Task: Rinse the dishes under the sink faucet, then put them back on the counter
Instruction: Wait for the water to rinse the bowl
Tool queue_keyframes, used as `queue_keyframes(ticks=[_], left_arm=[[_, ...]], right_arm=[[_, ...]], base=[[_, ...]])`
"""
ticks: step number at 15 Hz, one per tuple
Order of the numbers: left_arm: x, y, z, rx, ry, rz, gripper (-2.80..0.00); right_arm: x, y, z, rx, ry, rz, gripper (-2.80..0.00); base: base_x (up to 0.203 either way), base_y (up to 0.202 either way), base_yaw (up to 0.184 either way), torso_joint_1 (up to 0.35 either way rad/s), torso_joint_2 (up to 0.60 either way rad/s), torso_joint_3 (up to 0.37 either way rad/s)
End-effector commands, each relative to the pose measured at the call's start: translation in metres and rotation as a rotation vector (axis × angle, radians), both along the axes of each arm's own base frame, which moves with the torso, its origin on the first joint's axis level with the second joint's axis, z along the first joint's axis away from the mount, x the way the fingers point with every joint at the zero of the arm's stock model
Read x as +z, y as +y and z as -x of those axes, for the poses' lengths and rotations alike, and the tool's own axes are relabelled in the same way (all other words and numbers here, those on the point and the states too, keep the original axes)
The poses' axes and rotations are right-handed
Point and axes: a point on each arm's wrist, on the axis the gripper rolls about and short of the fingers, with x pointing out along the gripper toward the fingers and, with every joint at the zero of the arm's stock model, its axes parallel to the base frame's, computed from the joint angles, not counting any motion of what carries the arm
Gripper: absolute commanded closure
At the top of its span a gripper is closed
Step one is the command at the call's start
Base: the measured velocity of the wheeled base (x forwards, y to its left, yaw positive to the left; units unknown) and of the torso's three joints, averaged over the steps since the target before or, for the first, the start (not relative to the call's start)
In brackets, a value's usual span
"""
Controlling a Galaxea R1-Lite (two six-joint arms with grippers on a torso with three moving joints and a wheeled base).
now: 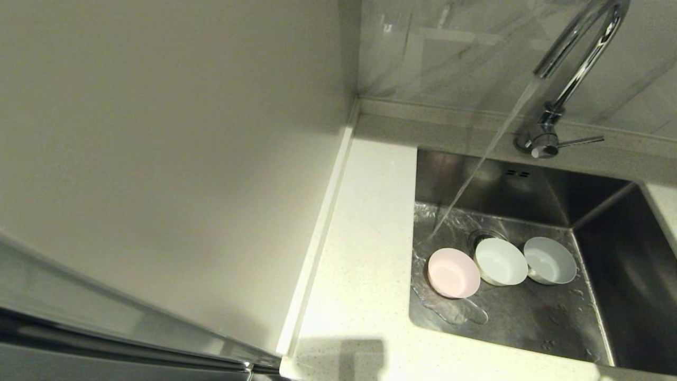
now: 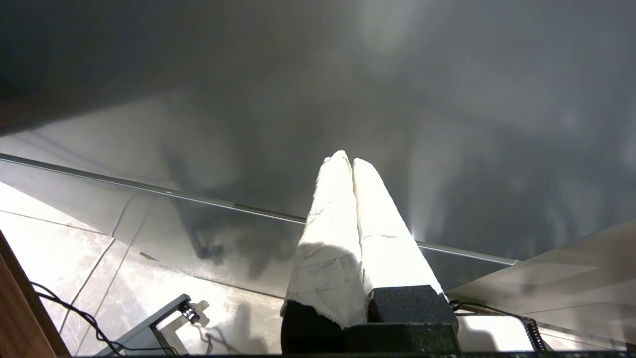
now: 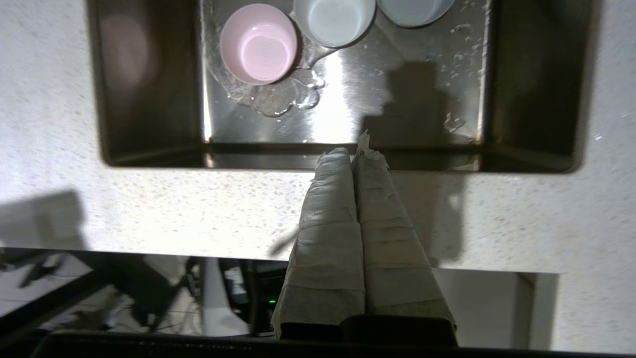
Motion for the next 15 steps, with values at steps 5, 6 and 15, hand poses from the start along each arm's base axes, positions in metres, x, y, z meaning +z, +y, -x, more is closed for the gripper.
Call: queue_keyframes(ticks=[5, 6, 15], left_arm=[[0.0, 0.0, 0.0, 0.0, -0.004, 0.001, 0.0], [0.0, 0.0, 0.0, 0.0, -0.003, 0.001, 0.0], [0.0, 0.0, 0.0, 0.0, -0.003, 0.001, 0.0]], right_arm=[[-0.019, 0.004, 0.039, -0.151, -0.268, 0.297, 0.0], [-0.024, 0.005, 0.049, -0.174, -0.347, 0.313, 0.0], [-0.081, 0.004, 0.105, -0.11, -0.585, 0.403, 0.0]], base=[[0.0, 0.0, 0.0, 0.0, 0.0, 0.0], [0.0, 0.0, 0.0, 0.0, 0.0, 0.0], [0.0, 0.0, 0.0, 0.0, 0.0, 0.0]])
